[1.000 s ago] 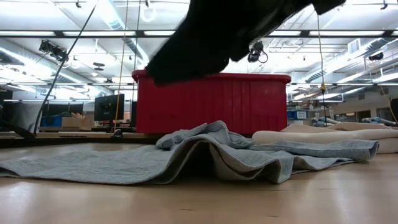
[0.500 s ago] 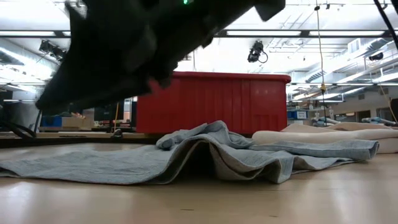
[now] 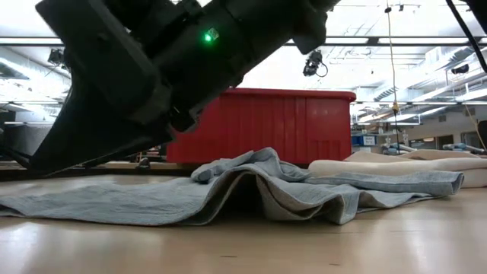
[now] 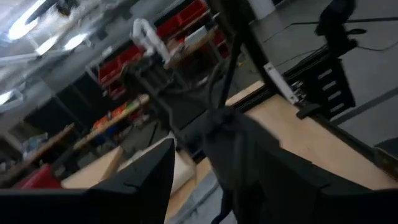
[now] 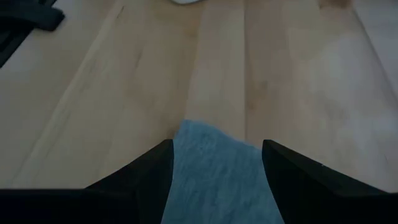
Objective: Fold Laundry from Bin
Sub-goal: Fold the gray shirt
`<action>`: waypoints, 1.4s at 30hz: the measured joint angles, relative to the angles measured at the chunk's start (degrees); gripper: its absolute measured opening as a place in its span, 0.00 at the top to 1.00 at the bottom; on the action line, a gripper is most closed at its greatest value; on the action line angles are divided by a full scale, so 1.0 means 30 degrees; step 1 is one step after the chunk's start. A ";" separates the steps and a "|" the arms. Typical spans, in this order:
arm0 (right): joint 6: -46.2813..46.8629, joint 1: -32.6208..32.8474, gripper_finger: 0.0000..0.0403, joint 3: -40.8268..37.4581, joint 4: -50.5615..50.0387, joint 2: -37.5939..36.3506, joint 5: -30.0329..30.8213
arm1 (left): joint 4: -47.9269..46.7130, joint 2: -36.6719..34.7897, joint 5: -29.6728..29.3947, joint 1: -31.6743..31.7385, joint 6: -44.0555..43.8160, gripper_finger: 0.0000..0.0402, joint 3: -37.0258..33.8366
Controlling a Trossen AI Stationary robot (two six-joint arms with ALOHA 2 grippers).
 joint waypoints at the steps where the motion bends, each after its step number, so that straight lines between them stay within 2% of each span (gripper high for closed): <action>1: -0.0112 0.0000 0.38 0.0013 0.0015 0.0032 0.0017 | -0.0311 0.0002 0.0011 0.0275 -0.0410 0.44 0.0000; 9: -0.0715 0.0000 0.38 0.0011 -0.0580 0.0493 -0.0169 | -0.1608 0.0024 0.0027 0.1927 -0.1459 0.44 -0.0010; 13: -0.0664 0.0046 0.42 0.0034 -0.1317 0.0500 -0.0117 | -0.1604 0.0024 0.0014 0.2119 -0.1485 0.44 -0.0015; 16: -0.0909 0.0297 0.53 0.0071 -0.2018 0.0454 0.0085 | -0.1754 0.0032 0.0092 0.2027 -0.1522 0.44 -0.0015; 19: -0.1272 0.0539 0.71 0.0071 -0.2226 0.0441 -0.0689 | -0.1909 0.0046 0.0114 0.1956 -0.1516 0.44 -0.0015; 22: -0.1080 0.0648 0.90 0.0086 -0.2920 0.0314 -0.3274 | -0.2005 0.0046 0.0100 0.1978 -0.1516 0.44 -0.0015; 24: -0.0699 0.0725 0.97 0.0100 -0.4344 -0.0015 -0.5956 | -0.2039 0.0046 0.0132 0.1964 -0.1516 0.44 -0.0015; 28: 0.0547 0.0944 0.94 0.0047 -0.8170 -0.1028 -1.0106 | -0.2344 0.0061 0.0304 0.1964 -0.1515 0.44 -0.0015; 32: 0.0239 0.1630 0.96 -0.0111 -1.1370 -0.2363 -1.1253 | -0.2364 0.0011 -0.0369 0.2022 -0.1464 0.44 -0.0015; 35: 0.0471 0.2200 0.98 -0.0097 -1.2806 -0.3612 -1.2715 | -0.2380 -0.0003 -0.0370 0.2293 -0.2566 0.44 0.0035; 37: 0.1218 0.2617 0.98 -0.0029 -1.3821 -0.4321 -1.2910 | -0.3004 0.0039 -0.0119 0.2890 -0.3621 0.44 0.0015; 40: 0.2804 0.3453 0.97 -0.0045 -1.5893 -0.4651 -1.1844 | -0.4720 0.0024 0.0054 0.4750 -0.5462 0.44 0.0015; 42: 0.3936 0.4090 0.97 -0.0067 -1.7387 -0.4644 -1.1201 | -0.5820 0.0053 0.1107 0.6308 -0.6692 0.44 0.0007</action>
